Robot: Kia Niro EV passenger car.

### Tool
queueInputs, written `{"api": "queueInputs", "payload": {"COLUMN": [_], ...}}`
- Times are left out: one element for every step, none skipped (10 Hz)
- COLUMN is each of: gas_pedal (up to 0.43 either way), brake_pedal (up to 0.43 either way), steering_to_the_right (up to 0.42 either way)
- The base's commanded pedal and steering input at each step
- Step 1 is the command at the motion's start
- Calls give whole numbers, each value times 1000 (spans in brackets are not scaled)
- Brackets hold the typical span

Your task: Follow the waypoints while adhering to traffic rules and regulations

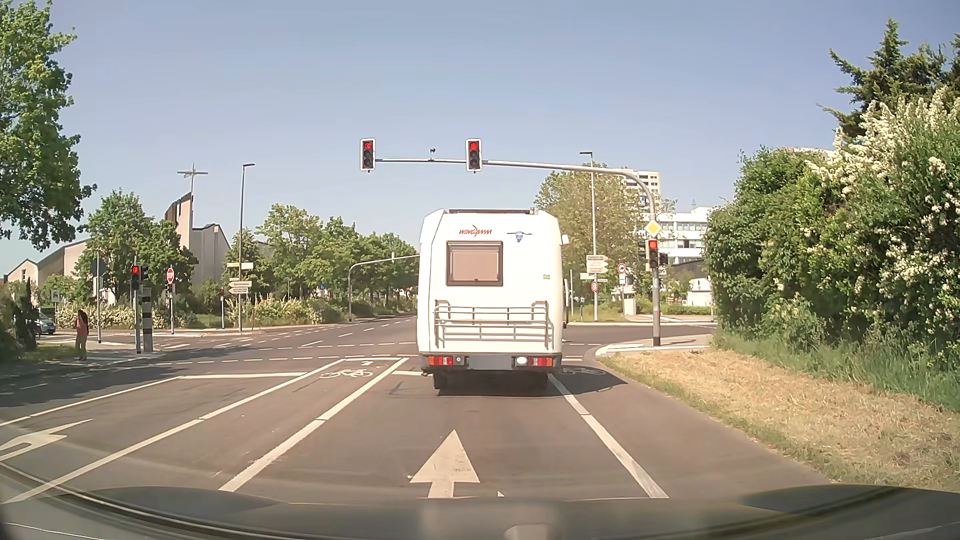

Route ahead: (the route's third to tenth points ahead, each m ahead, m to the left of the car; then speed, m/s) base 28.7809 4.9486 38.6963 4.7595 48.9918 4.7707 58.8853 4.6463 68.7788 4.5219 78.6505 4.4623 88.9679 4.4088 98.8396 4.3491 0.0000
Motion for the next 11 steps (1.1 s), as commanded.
{"api": "queueInputs", "payload": {"gas_pedal": [0, 0, 0, 0, 0, 0, 0, 0, 0, 0, 0], "brake_pedal": [293, 293, 293, 293, 293, 299, 293, 293, 299, 293, 293], "steering_to_the_right": [5, 5, 5, 5, 5, 5, 5, 5, 5, 5, 5]}}
